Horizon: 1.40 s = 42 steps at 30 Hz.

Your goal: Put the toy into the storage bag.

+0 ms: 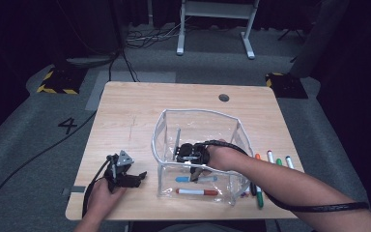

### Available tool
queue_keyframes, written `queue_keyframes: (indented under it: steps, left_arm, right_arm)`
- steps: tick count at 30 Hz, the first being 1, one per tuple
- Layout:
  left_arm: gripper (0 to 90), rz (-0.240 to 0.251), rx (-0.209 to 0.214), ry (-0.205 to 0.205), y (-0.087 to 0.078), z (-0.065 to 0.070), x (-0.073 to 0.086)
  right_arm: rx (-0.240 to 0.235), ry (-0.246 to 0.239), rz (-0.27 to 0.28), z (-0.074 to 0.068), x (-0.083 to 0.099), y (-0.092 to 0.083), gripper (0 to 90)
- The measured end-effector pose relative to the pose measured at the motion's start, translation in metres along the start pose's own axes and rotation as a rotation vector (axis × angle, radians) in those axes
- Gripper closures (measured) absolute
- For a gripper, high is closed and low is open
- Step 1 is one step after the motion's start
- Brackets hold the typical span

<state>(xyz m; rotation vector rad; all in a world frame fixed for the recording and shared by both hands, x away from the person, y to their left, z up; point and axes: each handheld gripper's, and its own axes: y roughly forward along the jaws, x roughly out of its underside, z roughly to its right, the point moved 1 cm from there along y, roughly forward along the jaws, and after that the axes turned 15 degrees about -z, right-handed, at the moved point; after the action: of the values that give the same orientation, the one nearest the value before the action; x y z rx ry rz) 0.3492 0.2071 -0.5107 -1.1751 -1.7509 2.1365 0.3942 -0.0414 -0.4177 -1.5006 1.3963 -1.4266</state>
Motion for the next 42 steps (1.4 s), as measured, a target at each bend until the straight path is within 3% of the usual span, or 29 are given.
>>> queue_keyframes:
  steps: [12,14,17,18,21,25,27,28,31,37,40,42]
  left_arm:
    - [15.9,0.000,0.000,0.000,0.000,0.000,0.000]
    - [15.9,0.000,0.000,0.000,0.000,0.000,0.000]
    - [15.9,0.000,0.000,0.000,0.000,0.000,0.000]
    - [15.9,0.000,0.000,0.000,0.000,0.000,0.000]
    - [15.9,0.000,0.000,0.000,0.000,0.000,0.000]
    - [15.9,0.000,0.000,0.000,0.000,0.000,0.000]
    - [15.9,0.000,0.000,0.000,0.000,0.000,0.000]
    - [15.9,0.000,0.000,0.000,0.000,0.000,0.000]
    - [15.9,0.000,0.001,0.000,0.000,0.000,0.000]
    - [15.9,0.000,0.002,-0.001,0.000,0.000,0.000]
    - [15.9,0.000,0.002,-0.001,0.000,0.000,0.000]
    - [15.9,-0.001,0.002,0.003,0.000,-0.001,0.000]
  right_arm:
    - [-0.033,0.018,-0.008,0.007,-0.003,0.008,76.1]
    - [-0.058,0.019,-0.021,0.007,-0.003,0.009,75.3]
    - [-0.060,0.036,-0.005,0.011,-0.003,0.010,62.5]
    - [-0.072,0.062,-0.003,0.012,-0.002,0.009,60.1]
    - [-0.050,0.083,0.024,0.013,0.003,0.002,56.9]
    - [-0.022,0.086,0.101,0.013,0.014,-0.010,54.2]
    - [0.012,0.118,0.190,0.012,0.027,-0.025,53.0]
    - [0.012,0.118,0.190,0.012,0.027,-0.025,53.0]
    - [0.033,0.135,0.309,0.006,0.044,-0.043,51.8]
    - [0.109,0.131,0.543,-0.013,0.090,-0.075,54.0]
    - [0.139,0.165,0.644,-0.017,0.124,-0.086,54.5]
    - [0.150,0.174,0.665,-0.018,0.132,-0.087,54.7]
